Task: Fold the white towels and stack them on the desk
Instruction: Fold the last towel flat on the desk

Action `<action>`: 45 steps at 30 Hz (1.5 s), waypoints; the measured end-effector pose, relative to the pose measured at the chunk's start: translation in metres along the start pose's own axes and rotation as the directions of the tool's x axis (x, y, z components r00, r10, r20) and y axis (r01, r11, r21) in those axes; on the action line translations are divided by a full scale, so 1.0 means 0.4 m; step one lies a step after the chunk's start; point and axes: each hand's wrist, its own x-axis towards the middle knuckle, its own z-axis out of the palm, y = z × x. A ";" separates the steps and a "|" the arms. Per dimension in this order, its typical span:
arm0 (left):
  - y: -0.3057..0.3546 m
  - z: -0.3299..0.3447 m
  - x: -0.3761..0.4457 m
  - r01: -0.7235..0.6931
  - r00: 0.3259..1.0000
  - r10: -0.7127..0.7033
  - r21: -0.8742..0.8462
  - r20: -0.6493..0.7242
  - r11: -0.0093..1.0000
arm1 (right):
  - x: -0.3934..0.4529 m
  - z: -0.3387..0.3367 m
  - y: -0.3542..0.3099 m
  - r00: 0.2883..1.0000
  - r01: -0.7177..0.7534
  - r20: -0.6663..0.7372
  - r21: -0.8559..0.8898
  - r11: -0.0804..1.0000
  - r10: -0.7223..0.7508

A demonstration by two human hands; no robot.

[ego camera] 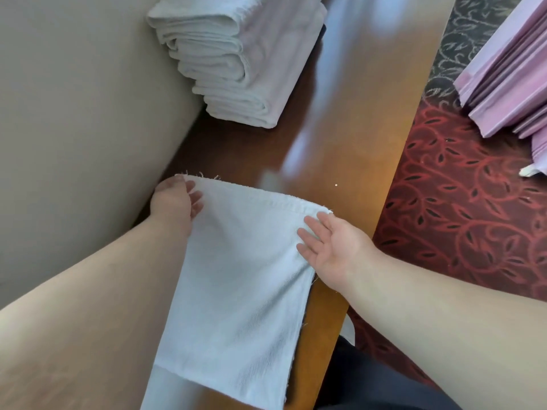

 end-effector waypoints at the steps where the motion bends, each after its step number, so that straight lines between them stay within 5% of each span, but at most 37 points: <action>1: -0.012 -0.009 -0.008 -0.085 0.996 0.085 0.013 -0.005 0.996 | -0.003 -0.006 0.009 0.999 0.037 0.011 -0.016 0.999 -0.037; 3: -0.040 -0.042 -0.028 -0.331 0.943 0.332 0.206 0.033 0.921 | -0.014 -0.002 0.026 0.991 0.135 0.021 -0.133 0.982 -0.134; 5: -0.068 -0.086 -0.054 -0.545 0.826 0.531 0.511 0.191 0.664 | -0.024 0.006 0.044 0.948 0.306 0.066 -0.455 0.837 -0.311; 7: -0.097 -0.131 -0.074 -0.646 0.718 0.596 0.663 0.359 0.379 | -0.024 0.002 0.061 0.825 0.515 0.348 -0.788 0.338 -0.446; 9: -0.134 -0.195 -0.083 -0.666 0.648 0.644 0.713 0.407 0.220 | 0.003 -0.015 0.076 0.711 0.549 0.649 -0.754 -0.361 -0.272; 10: -0.155 -0.236 -0.088 -0.633 0.657 0.654 0.745 0.375 0.209 | 0.020 -0.025 0.081 0.718 0.474 0.677 -0.645 -0.599 -0.161; 12: -0.201 -0.324 -0.104 -0.540 0.732 0.608 0.805 0.307 0.244 | 0.046 -0.045 0.084 0.778 0.319 0.623 -0.505 -0.802 -0.082; 15: -0.267 -0.428 -0.128 -0.439 0.861 0.372 0.878 0.348 0.193 | 0.066 -0.063 0.075 0.787 0.263 0.613 -0.427 -0.865 -0.063; 20: -0.324 -0.517 -0.158 -0.305 0.944 0.148 0.951 0.295 0.048 | 0.095 -0.018 0.040 0.803 0.254 0.597 -0.330 -0.909 0.007; 23: -0.369 -0.563 -0.204 -0.120 0.989 0.107 0.979 0.104 0.164 | 0.105 0.044 0.006 0.823 0.263 0.563 -0.256 -0.930 0.078; 26: -0.401 -0.615 -0.248 0.055 0.985 0.112 0.846 -0.134 0.531 | 0.123 0.121 -0.013 0.831 0.267 0.541 -0.180 -0.947 0.131; 28: -0.425 -0.642 -0.279 0.085 0.975 0.100 0.753 -0.197 0.652 | 0.135 0.160 -0.013 0.827 0.267 0.538 -0.123 -0.956 0.162; 32: -0.491 -0.695 -0.360 0.176 0.957 0.038 0.680 -0.288 0.712 | 0.155 0.212 0.013 0.802 0.276 0.552 -0.003 -0.961 0.229; 38: -0.670 -0.757 -0.589 0.368 0.929 -0.228 0.651 -0.292 0.664 | 0.114 0.262 0.222 0.701 0.463 0.532 0.166 -0.871 0.475; 41: -0.717 -0.762 -0.677 0.357 0.934 -0.283 0.624 -0.219 0.695 | 0.059 0.216 0.302 0.710 0.487 0.636 -0.134 -0.863 0.302; 45: -0.695 -0.781 -0.688 0.310 0.936 -0.337 0.686 -0.100 0.659 | -0.037 0.045 0.331 0.790 0.420 0.577 -0.755 -0.503 -0.207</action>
